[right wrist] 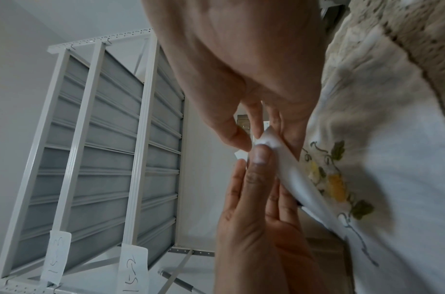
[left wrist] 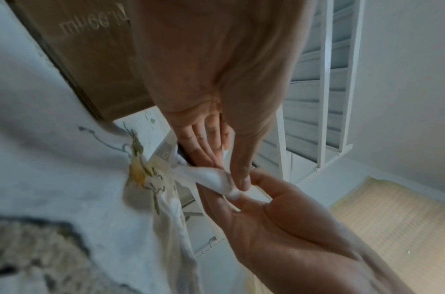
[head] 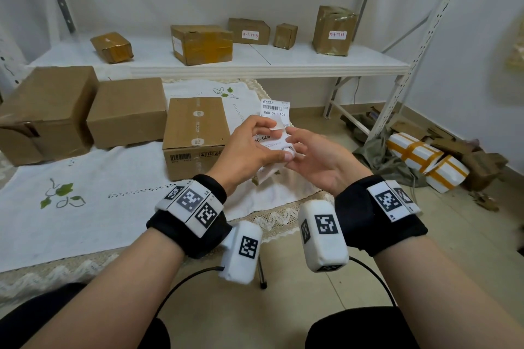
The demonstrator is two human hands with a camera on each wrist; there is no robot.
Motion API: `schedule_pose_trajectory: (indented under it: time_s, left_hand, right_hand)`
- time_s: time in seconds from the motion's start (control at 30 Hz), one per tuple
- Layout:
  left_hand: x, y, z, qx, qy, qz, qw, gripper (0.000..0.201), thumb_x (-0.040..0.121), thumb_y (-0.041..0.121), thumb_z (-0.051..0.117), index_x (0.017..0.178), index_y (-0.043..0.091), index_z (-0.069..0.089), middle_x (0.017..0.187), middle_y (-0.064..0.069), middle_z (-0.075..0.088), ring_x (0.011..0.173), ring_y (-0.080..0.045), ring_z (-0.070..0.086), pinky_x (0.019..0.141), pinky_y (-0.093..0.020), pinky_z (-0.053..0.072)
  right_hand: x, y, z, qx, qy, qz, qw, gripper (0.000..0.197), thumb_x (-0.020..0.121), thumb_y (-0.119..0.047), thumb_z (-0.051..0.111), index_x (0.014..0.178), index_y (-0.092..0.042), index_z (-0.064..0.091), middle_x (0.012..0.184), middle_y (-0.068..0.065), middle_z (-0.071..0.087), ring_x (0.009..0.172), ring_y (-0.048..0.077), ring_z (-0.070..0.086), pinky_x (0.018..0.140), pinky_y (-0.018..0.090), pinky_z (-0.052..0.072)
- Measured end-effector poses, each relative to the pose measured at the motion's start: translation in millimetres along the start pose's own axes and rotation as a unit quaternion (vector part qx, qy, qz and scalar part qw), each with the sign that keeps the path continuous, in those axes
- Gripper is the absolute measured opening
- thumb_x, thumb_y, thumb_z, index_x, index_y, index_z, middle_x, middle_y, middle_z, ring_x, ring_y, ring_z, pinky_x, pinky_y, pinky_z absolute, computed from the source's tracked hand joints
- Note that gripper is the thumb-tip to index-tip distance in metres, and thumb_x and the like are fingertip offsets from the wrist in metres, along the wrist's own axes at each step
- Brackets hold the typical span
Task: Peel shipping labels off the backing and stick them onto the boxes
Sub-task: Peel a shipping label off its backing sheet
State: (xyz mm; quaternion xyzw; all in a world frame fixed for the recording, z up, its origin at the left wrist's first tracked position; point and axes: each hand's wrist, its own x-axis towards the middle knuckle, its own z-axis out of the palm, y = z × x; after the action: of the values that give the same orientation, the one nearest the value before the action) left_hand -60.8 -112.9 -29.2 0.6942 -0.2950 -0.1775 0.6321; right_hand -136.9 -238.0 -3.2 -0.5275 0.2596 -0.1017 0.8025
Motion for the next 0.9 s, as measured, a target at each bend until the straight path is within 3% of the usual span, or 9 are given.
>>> schedule_pose_trajectory:
  time_s: [0.1,0.17,0.3,0.43,0.5,0.63,0.8,0.9]
  left_hand:
    - [0.2,1.1,0.0,-0.052,0.011,-0.011,0.999,0.062,0.075,0.002,0.087,0.128,0.012,0.056,0.124,-0.003,0.068,0.096,-0.030,0.075,0.076,-0.026,0.060]
    - [0.1,2.6,-0.3,-0.080,0.012,-0.017,0.997,0.061,0.077,-0.003,0.084,0.129,0.010,0.056,0.124,-0.004,0.069,0.094,-0.022,0.075,0.070,-0.020,0.057]
    - [1.4,3.1,-0.8,-0.124,0.015,-0.031,0.992,0.059,0.078,-0.006,0.081,0.130,0.009,0.057,0.124,-0.005,0.070,0.099,-0.019,0.074,0.073,-0.021,0.059]
    - [3.7,2.0,-2.0,-0.147,0.033,-0.030,0.988,0.058,0.079,-0.005,0.080,0.130,0.010,0.056,0.125,-0.005,0.070,0.109,-0.023,0.072,0.084,-0.029,0.061]
    - [4.3,1.7,-1.9,-0.143,0.048,-0.019,0.988,0.058,0.080,-0.005,0.080,0.131,0.011,0.056,0.124,-0.004,0.071,0.110,-0.020,0.072,0.086,-0.027,0.060]
    - [3.9,3.3,-1.2,-0.151,0.070,-0.002,0.986,0.056,0.083,-0.003,0.079,0.131,0.013,0.056,0.122,-0.001,0.071,0.102,-0.010,0.072,0.079,-0.017,0.058]
    - [3.6,5.2,-2.3,-0.171,0.063,-0.001,0.983,0.056,0.084,-0.003,0.078,0.133,0.013,0.056,0.123,-0.002,0.072,0.109,-0.019,0.072,0.086,-0.024,0.059]
    - [4.8,3.3,-3.1,-0.171,0.064,-0.004,0.983,0.056,0.084,-0.003,0.077,0.134,0.013,0.056,0.122,-0.002,0.073,0.110,-0.020,0.071,0.090,-0.027,0.058]
  right_hand:
    - [-0.1,1.6,0.5,0.001,-0.019,-0.018,1.000,0.042,0.097,0.011,0.050,0.135,-0.004,0.056,0.088,0.010,0.055,0.056,0.014,0.067,0.075,0.030,0.061]
    - [0.1,2.3,-0.1,-0.002,-0.028,-0.023,0.999,0.045,0.095,0.014,0.052,0.137,-0.003,0.055,0.085,0.011,0.060,0.055,0.012,0.068,0.073,0.029,0.062]
    - [1.5,1.7,-1.8,0.009,-0.041,-0.026,0.999,0.047,0.094,0.015,0.056,0.137,-0.004,0.055,0.083,0.012,0.068,0.070,0.017,0.070,0.085,0.034,0.060]
    - [3.7,2.7,-3.6,0.007,-0.031,-0.030,0.999,0.044,0.094,0.005,0.065,0.135,-0.007,0.055,0.090,0.011,0.071,0.088,0.025,0.068,0.086,0.037,0.061]
    - [6.2,4.1,-4.6,-0.020,-0.006,-0.033,0.999,0.043,0.091,-0.004,0.073,0.131,-0.009,0.059,0.098,0.010,0.069,0.088,0.022,0.066,0.085,0.034,0.059]
    - [9.6,5.2,-7.6,-0.028,0.002,-0.043,0.999,0.032,0.088,-0.014,0.080,0.113,-0.011,0.060,0.082,0.003,0.065,0.070,0.015,0.061,0.065,0.025,0.055]
    - [8.4,4.3,-9.8,0.008,-0.047,-0.051,0.998,0.018,0.090,-0.009,0.076,0.102,-0.007,0.063,0.086,0.010,0.073,0.074,0.019,0.071,0.068,0.025,0.061]
    - [7.7,2.5,-10.4,0.037,-0.058,-0.052,0.996,0.018,0.090,0.000,0.071,0.105,-0.005,0.062,0.083,0.011,0.073,0.073,0.019,0.073,0.068,0.026,0.062]
